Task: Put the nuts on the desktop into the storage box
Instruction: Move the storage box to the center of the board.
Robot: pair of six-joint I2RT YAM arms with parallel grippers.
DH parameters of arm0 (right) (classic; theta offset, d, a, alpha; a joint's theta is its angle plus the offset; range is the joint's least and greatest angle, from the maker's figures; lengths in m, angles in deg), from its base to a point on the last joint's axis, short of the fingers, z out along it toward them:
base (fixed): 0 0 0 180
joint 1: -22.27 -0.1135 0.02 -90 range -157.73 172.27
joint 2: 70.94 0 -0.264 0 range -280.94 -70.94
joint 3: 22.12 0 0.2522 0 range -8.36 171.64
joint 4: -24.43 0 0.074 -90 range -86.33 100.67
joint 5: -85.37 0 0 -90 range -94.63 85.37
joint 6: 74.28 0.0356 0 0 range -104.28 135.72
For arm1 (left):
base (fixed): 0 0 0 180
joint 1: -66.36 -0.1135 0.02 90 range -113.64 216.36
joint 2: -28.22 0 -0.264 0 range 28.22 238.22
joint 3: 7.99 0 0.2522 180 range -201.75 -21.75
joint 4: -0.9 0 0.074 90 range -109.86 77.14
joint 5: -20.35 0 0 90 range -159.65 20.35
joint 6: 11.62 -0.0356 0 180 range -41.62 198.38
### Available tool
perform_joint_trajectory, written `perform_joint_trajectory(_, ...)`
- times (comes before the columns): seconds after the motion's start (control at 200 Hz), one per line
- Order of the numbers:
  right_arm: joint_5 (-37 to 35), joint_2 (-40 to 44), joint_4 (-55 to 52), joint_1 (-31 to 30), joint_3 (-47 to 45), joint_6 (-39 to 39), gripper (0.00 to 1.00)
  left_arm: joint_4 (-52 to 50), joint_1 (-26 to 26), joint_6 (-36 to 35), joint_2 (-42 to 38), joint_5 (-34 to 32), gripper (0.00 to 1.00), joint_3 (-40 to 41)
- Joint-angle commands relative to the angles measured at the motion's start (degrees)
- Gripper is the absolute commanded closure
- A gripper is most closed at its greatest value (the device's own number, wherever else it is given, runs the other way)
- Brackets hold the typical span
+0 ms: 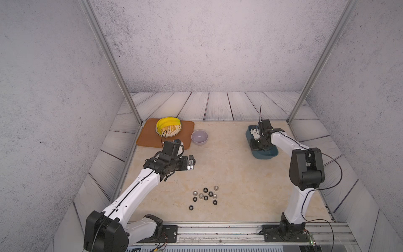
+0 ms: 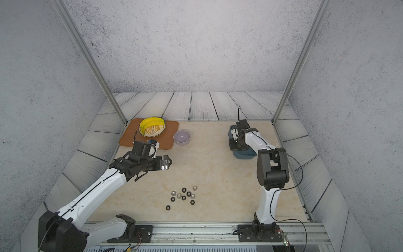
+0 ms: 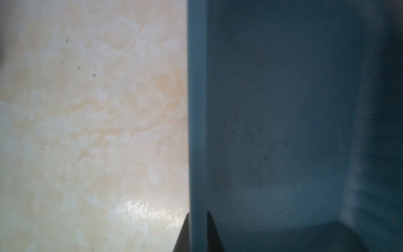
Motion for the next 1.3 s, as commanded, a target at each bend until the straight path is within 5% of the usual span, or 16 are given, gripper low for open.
perform_joint_trajectory(0.0, -0.09, 2.39, 1.93, -4.90, -3.03, 1.42, 0.94, 1.83, 0.30, 1.56, -0.91, 0.15, 0.02, 0.57)
perform_joint_trajectory(0.53, -9.18, 12.12, 5.06, -28.92, -18.31, 5.85, 0.93, 4.12, 0.31, 2.50, -1.75, -0.29, 0.02, 2.54)
perform_joint_trajectory(0.996, -9.14, 10.64, 5.00, -37.14, -19.80, 6.47, 0.82, 2.22, 0.57, 4.15, -0.64, 0.64, 0.02, 2.60)
perform_joint_trajectory(1.296, -9.69, 12.65, 3.90, -37.97, -20.32, 6.20, 0.65, -3.75, 1.15, 7.41, 1.02, 2.03, 0.02, 2.54)
